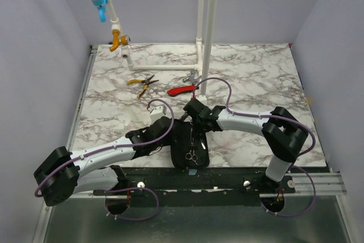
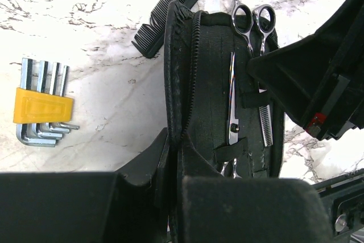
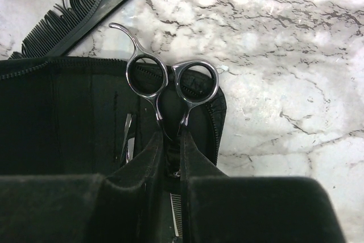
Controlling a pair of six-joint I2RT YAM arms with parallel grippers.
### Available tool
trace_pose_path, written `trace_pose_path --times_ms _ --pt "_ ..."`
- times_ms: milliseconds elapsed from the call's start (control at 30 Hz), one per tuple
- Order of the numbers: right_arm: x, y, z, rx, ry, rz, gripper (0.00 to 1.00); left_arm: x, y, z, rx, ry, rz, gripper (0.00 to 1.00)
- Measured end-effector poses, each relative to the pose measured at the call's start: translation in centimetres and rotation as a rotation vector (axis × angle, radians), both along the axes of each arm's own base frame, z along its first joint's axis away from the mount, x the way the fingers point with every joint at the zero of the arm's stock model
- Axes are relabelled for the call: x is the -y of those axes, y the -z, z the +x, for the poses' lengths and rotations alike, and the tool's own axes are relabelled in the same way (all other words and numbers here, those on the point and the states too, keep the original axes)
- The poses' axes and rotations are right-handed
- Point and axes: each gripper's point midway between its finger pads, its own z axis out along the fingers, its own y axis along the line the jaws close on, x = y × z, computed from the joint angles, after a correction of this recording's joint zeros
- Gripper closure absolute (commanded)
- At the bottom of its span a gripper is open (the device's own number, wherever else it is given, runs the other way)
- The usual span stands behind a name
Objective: Sort the hair-cutting tools
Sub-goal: Place the scissors in the hairdressing tool bag.
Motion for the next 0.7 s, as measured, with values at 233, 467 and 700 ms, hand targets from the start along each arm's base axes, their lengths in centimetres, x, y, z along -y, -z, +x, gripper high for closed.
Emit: trace_pose_path --times_ms 233,467,700 --pt "0.3 0.0 0.1 -0.004 0.071 0.029 0.99 0.0 0.0 0.0 0.001 -0.007 -0.002 1.0" --pt "0.9 -0.1 0.4 -0.025 0.12 0.046 0.99 0.0 0.0 0.0 0.006 -0.007 0.003 1.0" --pt "1.6 -0.3 0.7 -0.057 0.165 0.077 0.99 -0.1 0.1 -0.1 0.01 -0.01 0.008 1.0"
